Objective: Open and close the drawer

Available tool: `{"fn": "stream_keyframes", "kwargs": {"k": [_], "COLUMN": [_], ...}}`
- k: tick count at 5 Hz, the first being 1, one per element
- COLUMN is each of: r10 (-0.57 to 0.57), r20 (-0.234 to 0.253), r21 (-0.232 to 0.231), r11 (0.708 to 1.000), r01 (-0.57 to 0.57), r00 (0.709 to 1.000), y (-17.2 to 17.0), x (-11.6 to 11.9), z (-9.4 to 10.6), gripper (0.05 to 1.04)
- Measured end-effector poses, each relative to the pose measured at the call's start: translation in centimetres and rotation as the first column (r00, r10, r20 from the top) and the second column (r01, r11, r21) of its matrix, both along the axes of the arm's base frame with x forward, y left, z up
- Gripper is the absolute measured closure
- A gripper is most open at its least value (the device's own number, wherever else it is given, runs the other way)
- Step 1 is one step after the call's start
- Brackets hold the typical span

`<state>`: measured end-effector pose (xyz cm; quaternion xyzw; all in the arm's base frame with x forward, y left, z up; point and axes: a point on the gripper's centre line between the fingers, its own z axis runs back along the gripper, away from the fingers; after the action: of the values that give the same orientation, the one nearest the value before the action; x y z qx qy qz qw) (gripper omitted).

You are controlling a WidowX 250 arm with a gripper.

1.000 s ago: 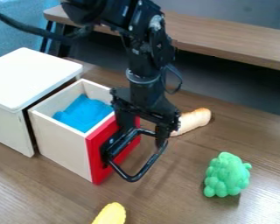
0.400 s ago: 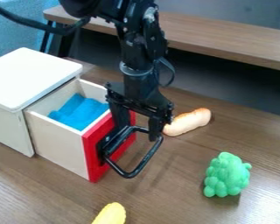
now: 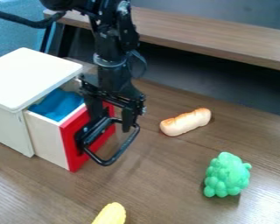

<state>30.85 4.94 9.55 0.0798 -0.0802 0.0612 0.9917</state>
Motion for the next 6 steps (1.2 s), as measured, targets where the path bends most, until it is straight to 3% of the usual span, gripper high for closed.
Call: {"fn": "stream_keyframes", "kwargs": {"k": [3,6], "r10": [-0.004,0.008], "r20": [-0.063,-0.108], "r21": [0.042,0.147], "r11": [0.999,0.989], "r01": [0.007,0.008], "r00": [0.998,0.994], "y": [1.9,6.2], "x": [-1.1,-2.4], "z": [0.0,0.8], "gripper": [0.084,0.084]}}
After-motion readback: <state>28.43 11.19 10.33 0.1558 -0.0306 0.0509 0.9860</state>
